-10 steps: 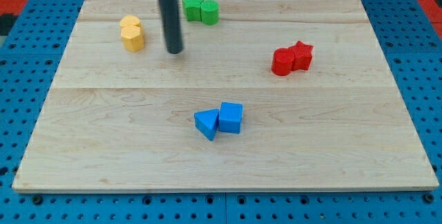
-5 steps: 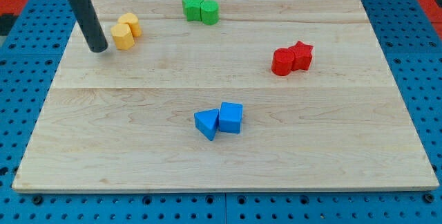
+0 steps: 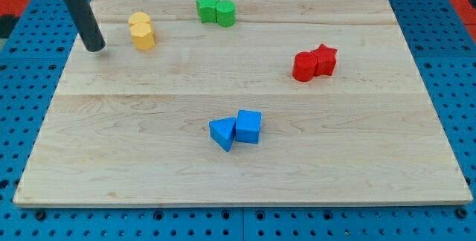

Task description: Place yellow hexagon to the right of the yellow heart

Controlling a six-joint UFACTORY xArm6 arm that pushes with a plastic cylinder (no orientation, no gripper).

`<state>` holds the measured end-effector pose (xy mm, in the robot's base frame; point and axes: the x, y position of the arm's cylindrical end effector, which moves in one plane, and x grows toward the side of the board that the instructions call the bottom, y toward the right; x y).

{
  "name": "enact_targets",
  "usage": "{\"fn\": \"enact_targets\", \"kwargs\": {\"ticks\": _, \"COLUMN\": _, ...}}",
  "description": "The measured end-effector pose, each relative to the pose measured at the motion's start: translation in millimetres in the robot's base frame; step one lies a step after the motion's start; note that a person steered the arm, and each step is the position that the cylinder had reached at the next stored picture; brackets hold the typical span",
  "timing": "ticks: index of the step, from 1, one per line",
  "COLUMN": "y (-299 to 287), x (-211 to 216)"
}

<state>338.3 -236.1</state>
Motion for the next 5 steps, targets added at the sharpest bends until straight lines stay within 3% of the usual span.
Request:
{"fn": "enact_targets", "kwargs": {"ticks": 2, "y": 86.2, "x": -24.9}}
{"fn": "enact_targets", "kwargs": {"ticks": 5, "y": 86.6, "x": -15.7}}
